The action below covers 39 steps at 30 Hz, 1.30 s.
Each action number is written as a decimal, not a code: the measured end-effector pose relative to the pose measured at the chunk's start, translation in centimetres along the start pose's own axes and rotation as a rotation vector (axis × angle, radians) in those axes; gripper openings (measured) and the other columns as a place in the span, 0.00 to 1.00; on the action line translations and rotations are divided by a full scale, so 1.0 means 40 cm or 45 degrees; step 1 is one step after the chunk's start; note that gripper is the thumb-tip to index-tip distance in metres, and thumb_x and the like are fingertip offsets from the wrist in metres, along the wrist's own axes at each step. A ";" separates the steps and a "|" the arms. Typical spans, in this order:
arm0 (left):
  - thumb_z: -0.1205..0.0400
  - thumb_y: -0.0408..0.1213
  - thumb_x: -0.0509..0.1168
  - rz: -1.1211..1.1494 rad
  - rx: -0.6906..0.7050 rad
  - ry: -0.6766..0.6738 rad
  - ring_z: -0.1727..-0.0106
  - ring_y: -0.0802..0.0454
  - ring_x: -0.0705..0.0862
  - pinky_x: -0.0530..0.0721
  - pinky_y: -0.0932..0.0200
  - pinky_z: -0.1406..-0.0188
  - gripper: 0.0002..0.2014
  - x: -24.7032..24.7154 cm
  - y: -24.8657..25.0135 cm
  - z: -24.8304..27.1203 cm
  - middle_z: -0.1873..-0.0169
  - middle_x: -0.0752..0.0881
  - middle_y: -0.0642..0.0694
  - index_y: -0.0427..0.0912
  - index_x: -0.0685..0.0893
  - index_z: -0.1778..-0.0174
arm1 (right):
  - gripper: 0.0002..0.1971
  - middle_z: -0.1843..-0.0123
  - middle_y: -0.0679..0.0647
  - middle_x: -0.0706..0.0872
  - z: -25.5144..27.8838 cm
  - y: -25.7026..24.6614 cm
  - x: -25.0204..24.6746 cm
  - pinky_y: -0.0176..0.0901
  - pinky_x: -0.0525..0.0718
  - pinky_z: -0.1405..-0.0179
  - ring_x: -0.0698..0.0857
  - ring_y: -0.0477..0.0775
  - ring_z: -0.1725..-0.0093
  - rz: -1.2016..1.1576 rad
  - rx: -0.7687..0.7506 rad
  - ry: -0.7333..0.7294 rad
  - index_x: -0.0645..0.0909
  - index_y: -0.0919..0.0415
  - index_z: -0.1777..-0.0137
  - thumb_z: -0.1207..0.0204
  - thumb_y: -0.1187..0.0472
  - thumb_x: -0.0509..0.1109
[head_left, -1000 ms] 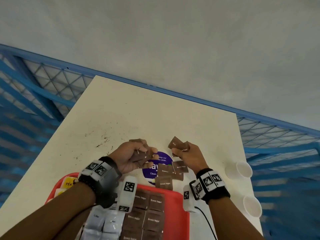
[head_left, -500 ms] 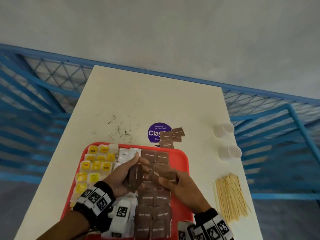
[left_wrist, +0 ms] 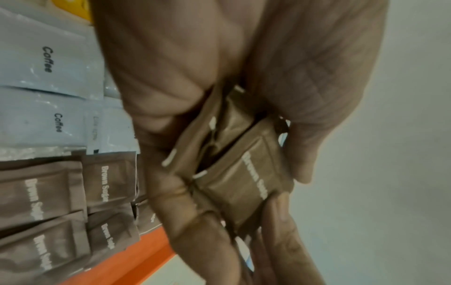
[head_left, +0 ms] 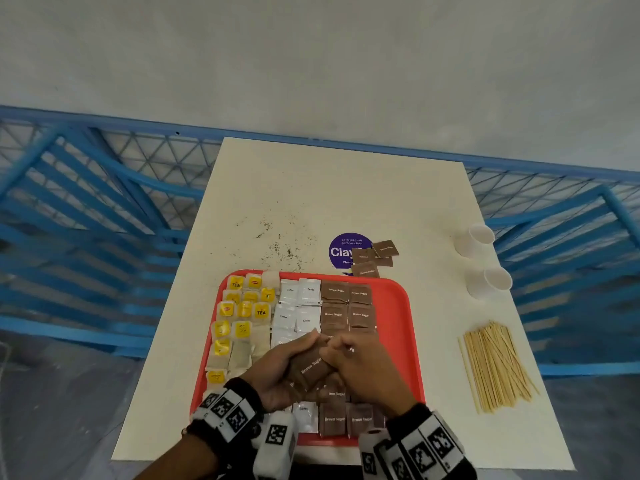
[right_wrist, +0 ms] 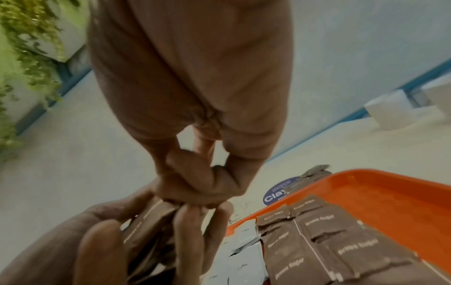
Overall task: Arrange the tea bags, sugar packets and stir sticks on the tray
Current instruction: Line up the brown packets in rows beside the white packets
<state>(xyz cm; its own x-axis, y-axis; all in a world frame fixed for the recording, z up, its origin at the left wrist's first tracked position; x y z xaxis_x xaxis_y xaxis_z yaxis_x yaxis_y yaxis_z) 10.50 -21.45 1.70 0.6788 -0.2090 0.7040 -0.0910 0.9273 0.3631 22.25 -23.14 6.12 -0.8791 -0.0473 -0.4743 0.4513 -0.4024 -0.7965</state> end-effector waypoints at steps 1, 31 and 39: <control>0.16 0.48 0.61 -0.011 -0.003 0.002 0.62 0.41 0.90 0.90 0.52 0.71 0.18 0.004 -0.001 0.002 0.56 0.89 0.34 0.41 0.93 0.51 | 0.12 0.72 0.47 0.86 0.006 0.003 -0.003 0.40 0.80 0.70 0.81 0.43 0.75 -0.085 0.033 -0.004 0.83 0.56 0.67 0.21 0.59 0.73; 0.22 0.44 0.74 -0.504 0.391 0.437 0.73 0.49 0.81 0.73 0.64 0.81 0.15 0.025 0.104 -0.055 0.65 0.86 0.38 0.35 0.83 0.54 | 0.04 0.63 0.52 0.93 -0.077 0.157 -0.187 0.41 0.86 0.61 0.89 0.50 0.65 -0.505 0.198 0.230 0.91 0.58 0.58 0.23 0.63 0.76; 0.24 0.45 0.73 -0.429 0.320 0.516 0.70 0.47 0.83 0.75 0.63 0.82 0.15 -0.048 0.079 -0.025 0.63 0.85 0.37 0.35 0.83 0.56 | 0.10 0.73 0.45 0.87 -0.295 0.287 -0.214 0.32 0.78 0.67 0.80 0.40 0.72 -0.276 0.413 0.223 0.89 0.66 0.62 0.23 0.61 0.76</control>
<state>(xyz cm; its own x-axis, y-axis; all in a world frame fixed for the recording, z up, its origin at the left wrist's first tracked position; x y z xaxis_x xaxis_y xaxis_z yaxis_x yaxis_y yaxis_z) 9.64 -17.80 0.88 0.9204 -0.2986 0.2525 0.0422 0.7178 0.6949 36.76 -16.56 -3.39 -0.8963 0.2149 -0.3879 0.1631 -0.6537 -0.7389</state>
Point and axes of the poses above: each hand's wrist, its own z-axis away from the middle knuckle, its own x-axis out of the palm, y = z × x, the point moved 7 cm from there along -z, towards the middle knuckle
